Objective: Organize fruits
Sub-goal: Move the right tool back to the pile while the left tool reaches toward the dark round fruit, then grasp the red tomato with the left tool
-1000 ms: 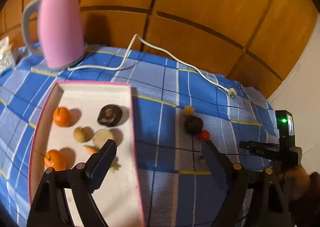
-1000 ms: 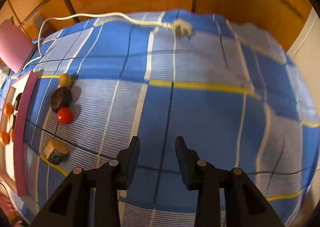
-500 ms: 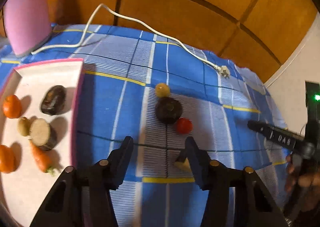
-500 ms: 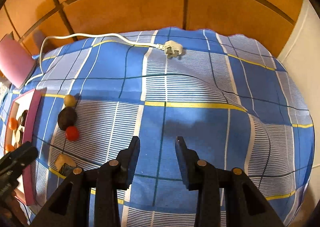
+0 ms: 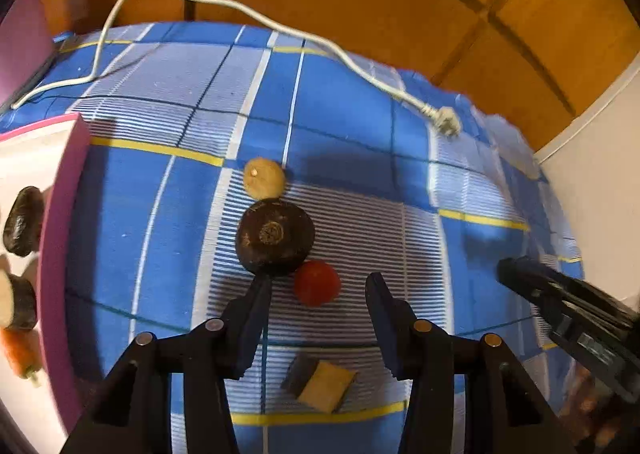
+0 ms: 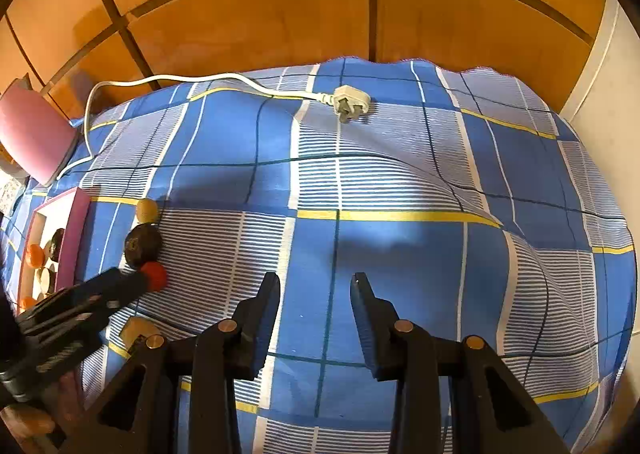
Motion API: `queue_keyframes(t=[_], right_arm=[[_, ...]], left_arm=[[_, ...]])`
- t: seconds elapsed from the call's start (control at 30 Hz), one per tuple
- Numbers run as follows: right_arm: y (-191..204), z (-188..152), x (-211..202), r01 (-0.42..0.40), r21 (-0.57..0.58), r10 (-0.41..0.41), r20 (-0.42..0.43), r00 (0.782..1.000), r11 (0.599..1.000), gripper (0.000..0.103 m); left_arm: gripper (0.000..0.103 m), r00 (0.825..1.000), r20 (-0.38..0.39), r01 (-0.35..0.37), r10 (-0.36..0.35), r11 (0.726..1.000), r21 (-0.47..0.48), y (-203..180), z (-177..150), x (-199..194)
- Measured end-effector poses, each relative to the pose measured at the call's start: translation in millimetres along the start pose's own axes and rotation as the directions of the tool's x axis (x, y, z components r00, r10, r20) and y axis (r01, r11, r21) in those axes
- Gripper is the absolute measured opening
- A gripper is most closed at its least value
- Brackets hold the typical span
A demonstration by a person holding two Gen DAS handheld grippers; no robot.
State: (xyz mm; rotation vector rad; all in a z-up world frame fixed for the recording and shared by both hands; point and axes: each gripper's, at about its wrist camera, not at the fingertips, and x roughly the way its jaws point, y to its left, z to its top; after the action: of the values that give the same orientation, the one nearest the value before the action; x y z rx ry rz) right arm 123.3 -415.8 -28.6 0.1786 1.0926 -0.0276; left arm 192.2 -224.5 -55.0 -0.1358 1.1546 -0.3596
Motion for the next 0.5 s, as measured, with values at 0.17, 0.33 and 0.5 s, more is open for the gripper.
queue_keyframes(t=[0.17,0.33,0.5], right_arm=[[0.1,0.1,-1.9,-0.012,-0.005,0.012,0.009,1.0,1.0,0.037],[-1.0,0.0,-1.5,-0.015,-0.005,0.015,0.011,1.0,1.0,0.037],[7.0,-3.7,8.1,-0.004,-0.048,0.002,-0.027,1.0,0.999,0.037]], left_arm=[[0.024,1.0,-0.008,0.026,-0.026,0.999,0.029,-0.5,-3.9,10.5],[0.024,0.996,0.057,0.064,-0.067,0.996,0.057,6.5,-15.0,-12.6],[0.024,0.989,0.134,0.056,-0.066,0.995,0.083,17.1,-26.2,-51.0]])
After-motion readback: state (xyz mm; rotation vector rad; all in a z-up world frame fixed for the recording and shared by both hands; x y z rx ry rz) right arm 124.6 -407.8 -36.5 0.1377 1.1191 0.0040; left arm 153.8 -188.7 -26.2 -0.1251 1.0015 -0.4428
